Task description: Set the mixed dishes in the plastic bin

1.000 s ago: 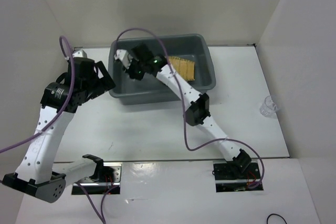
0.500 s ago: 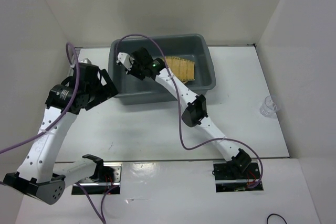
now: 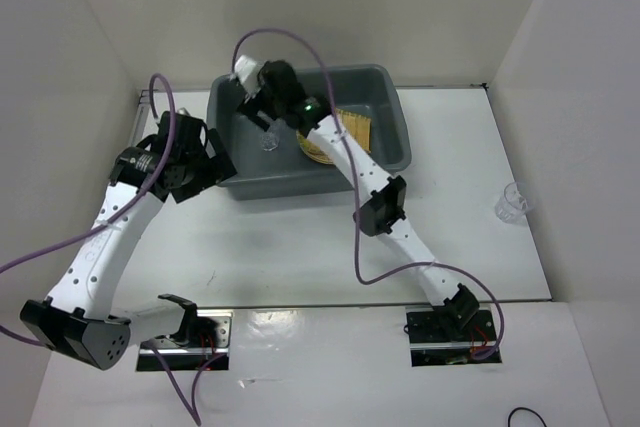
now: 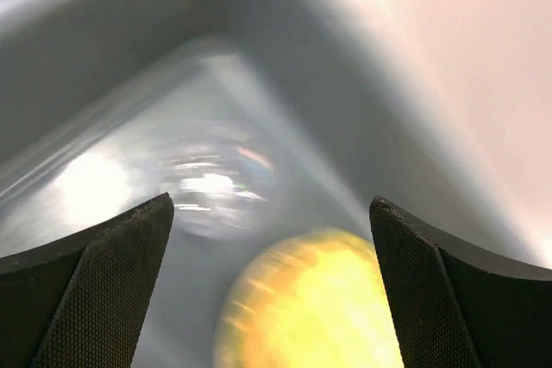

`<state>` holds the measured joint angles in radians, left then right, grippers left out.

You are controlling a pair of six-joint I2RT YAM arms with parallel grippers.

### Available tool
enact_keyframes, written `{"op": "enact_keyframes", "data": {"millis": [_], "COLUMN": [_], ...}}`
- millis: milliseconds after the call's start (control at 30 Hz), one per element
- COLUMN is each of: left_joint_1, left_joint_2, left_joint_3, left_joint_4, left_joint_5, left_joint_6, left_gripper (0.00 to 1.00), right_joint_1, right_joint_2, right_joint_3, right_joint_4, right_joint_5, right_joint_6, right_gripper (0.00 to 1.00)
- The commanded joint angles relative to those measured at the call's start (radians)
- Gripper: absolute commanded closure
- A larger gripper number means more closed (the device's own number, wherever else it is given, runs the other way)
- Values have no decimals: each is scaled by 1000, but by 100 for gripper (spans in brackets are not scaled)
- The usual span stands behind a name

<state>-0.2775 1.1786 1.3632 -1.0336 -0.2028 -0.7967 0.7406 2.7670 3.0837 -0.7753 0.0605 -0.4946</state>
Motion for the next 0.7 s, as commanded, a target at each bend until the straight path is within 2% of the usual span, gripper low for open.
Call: {"op": "enact_keyframes", "data": {"millis": [0,33,100,133,200,233,267,300,333,367,400,467,533,567,600,633,667], "left_joint_1": [4,4,4,4,14,14,14,14,14,14,23,23,23,23,23,23,23], "left_joint_2": [-16,-42,-77,-109,-132,-143,-143,-143,-133,-120,-108,-56,-5,7,16,27,27], "left_joint_3": [27,27,-22,-38,-73,-82,-82,-96,-96,-96,-96,-70,-40,-26,-15,-6,-6], "left_joint_4": [29,41,53,64,73,84,84,84,95,105,106,118,118,118,118,130,142], "left_joint_5": [-9,-26,-37,-37,-37,-37,-37,-37,-27,-11,-10,17,17,17,17,17,17], "left_joint_6": [19,19,10,1,1,1,1,1,11,25,34,62,77,88,88,88,88], "left_gripper": [1,1,1,1,1,1,1,1,1,1,1,1,1,1,1,1,1], "right_joint_1": [-130,-156,-271,-403,-560,-695,-743,-803,-864,-958,-992,-1055,-1064,-1064,-1083,-1092,-1092], "right_joint_2": [-298,-313,-323,-333,-375,-376,-415,-425,-425,-449,-481,-535,-636,-682,-740,-891,-982], "right_joint_3": [53,53,53,53,53,0,-64,-45,-30,-49,-74,-256,-478,-564,-790,-930,-1082], "right_joint_4": [36,-46,-155,-265,-417,-526,-518,-527,-527,-527,-527,-527,-527,-477,-422,-348,-159], "right_joint_5": [267,468,599,620,503,375,433,415,288,235,187,55,4,-25,-48,-71,-41], "right_joint_6": [149,149,97,112,232,260,239,214,214,214,214,202,202,202,220,220,220], "right_gripper": [1,1,1,1,1,1,1,1,1,1,1,1,1,1,1,1,1]}}
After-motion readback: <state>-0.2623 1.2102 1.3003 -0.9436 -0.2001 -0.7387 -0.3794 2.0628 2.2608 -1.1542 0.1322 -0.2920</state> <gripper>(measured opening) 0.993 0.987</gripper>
